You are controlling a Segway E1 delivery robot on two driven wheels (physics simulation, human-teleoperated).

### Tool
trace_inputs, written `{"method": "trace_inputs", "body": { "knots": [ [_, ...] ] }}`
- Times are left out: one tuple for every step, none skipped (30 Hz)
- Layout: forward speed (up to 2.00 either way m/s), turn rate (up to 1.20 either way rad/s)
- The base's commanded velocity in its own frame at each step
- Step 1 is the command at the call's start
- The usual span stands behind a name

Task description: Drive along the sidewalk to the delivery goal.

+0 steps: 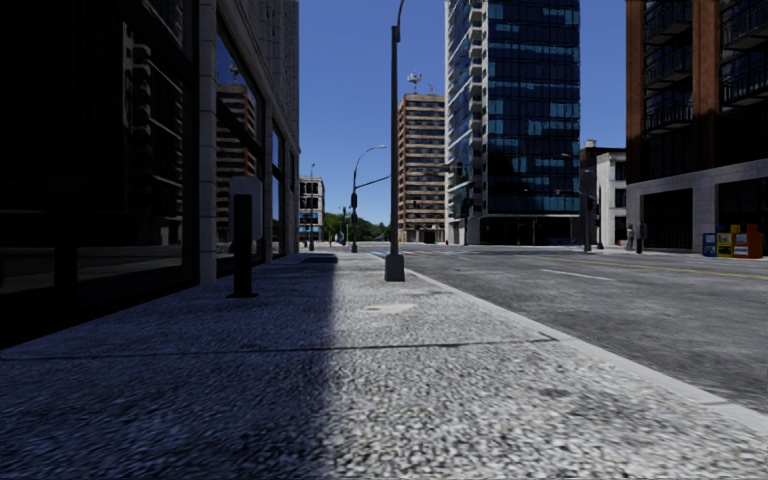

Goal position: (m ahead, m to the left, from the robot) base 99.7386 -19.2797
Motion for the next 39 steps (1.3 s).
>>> {"method": "trace_inputs", "body": {
  "knots": [
    [1.43, 0.03],
    [1.43, 0.03],
    [1.43, 0.03],
    [1.43, 0.03],
    [1.43, 0.03],
    [1.43, 0.03],
    [1.43, 0.03],
    [1.43, 0.03],
    [1.43, 0.03],
    [1.43, 0.03],
    [1.43, 0.08],
    [1.43, 0.08],
    [1.43, 0.23],
    [1.43, 0.41],
    [1.43, 0.51],
    [1.43, 0.55],
    [1.43, 0.55],
    [1.43, 0.55],
    [1.43, 0.54],
    [1.43, 0.39],
    [1.43, 0.28],
    [1.43, 0.24],
    [1.43, 0.17],
    [1.43, 0.14],
    [1.43, 0.10],
    [1.43, 0.10],
    [1.43, 0.06],
    [1.43, 0.03],
    [1.43, 0.01],
    [1.43, 0.00],
    [1.43, 0.00],
    [1.43, 0.00],
    [1.43, 0.00],
    [1.43, 0.00],
    [1.43, 0.00],
    [1.43, 0.00],
    [1.43, 0.00],
    [1.43, 0.00],
    [1.43, 0.00]
  ]
}}
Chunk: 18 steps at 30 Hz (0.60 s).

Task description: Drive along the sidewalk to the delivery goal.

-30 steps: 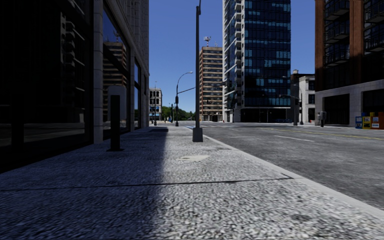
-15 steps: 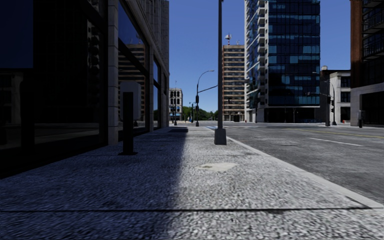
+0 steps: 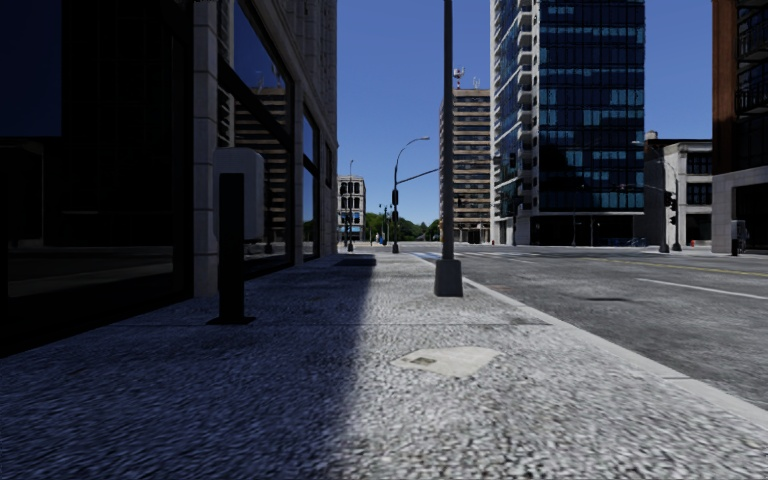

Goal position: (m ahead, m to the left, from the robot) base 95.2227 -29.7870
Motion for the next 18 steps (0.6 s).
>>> {"method": "trace_inputs", "body": {
  "knots": [
    [1.43, 0.00],
    [1.43, 0.00],
    [1.43, 0.00],
    [1.43, 0.00],
    [1.43, 0.00],
    [1.44, 0.00],
    [1.50, 0.00],
    [1.50, 0.00],
    [1.58, 0.00],
    [1.61, 0.00],
    [1.61, 0.00],
    [1.62, 0.00],
    [1.62, 0.00],
    [1.62, 0.00],
    [1.62, 0.00],
    [1.62, 0.00],
    [1.62, 0.00],
    [1.62, 0.00]
  ]
}}
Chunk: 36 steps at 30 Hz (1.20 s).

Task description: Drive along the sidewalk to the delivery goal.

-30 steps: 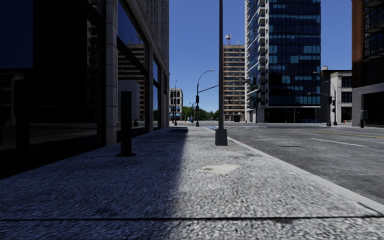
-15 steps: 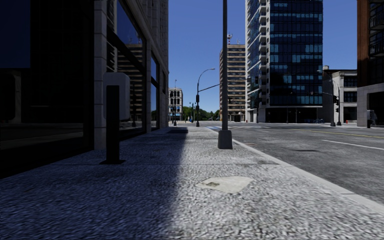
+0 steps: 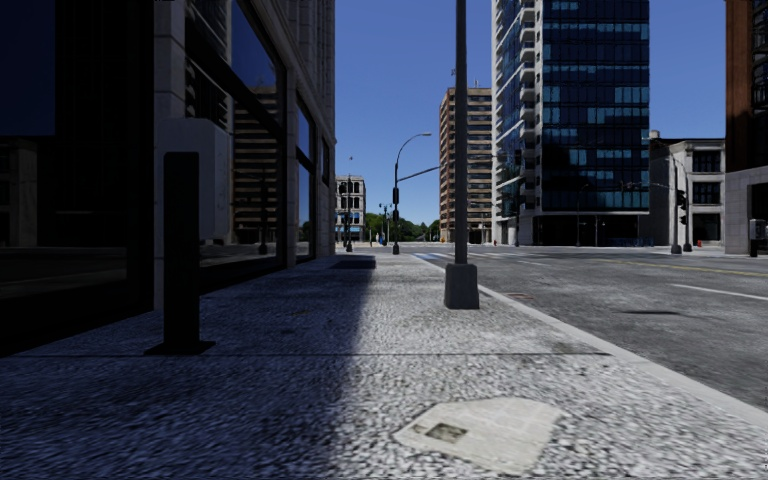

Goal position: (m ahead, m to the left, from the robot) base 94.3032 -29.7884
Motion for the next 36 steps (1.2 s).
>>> {"method": "trace_inputs", "body": {
  "knots": [
    [1.62, 0.00],
    [1.62, 0.00],
    [1.62, 0.00],
    [1.62, 0.00],
    [1.62, 0.00],
    [1.62, 0.00],
    [1.62, 0.00],
    [1.62, 0.00],
    [1.62, 0.00],
    [1.62, 0.00],
    [1.62, 0.00],
    [1.62, 0.00],
    [1.62, 0.00],
    [1.62, 0.00],
    [1.62, 0.00],
    [1.62, 0.00],
    [1.62, 0.00],
    [1.62, 0.00],
    [1.62, 0.00],
    [1.62, 0.00],
    [1.62, 0.00],
    [1.62, 0.00],
    [1.62, 0.00],
    [1.62, 0.00],
    [1.62, 0.00],
    [1.62, 0.00],
    [1.62, 0.00],
    [1.62, 0.00],
    [1.62, 0.00],
    [1.62, 0.00],
    [1.62, 0.00],
    [1.62, 0.00],
    [1.62, 0.00],
    [1.62, 0.00],
    [1.62, 0.00],
    [1.62, 0.00]
  ]
}}
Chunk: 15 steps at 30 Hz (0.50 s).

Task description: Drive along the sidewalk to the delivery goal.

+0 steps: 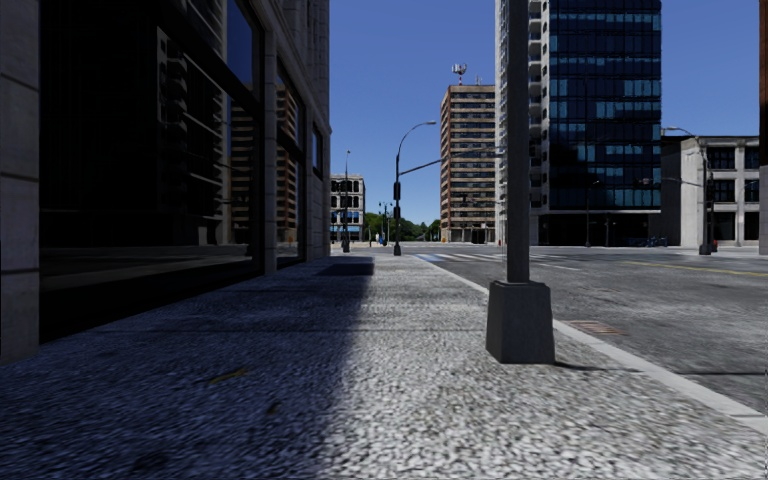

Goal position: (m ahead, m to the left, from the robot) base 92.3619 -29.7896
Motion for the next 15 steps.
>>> {"method": "trace_inputs", "body": {
  "knots": [
    [1.62, 0.00],
    [1.62, 0.00],
    [1.62, 0.00],
    [1.62, 0.00],
    [1.62, 0.00],
    [1.61, 0.00],
    [1.61, 0.00],
    [1.61, 0.00],
    [1.61, 0.00],
    [1.61, 0.00],
    [1.61, 0.00],
    [1.61, 0.00],
    [1.61, 0.00],
    [1.61, 0.00],
    [1.61, 0.00]
  ]
}}
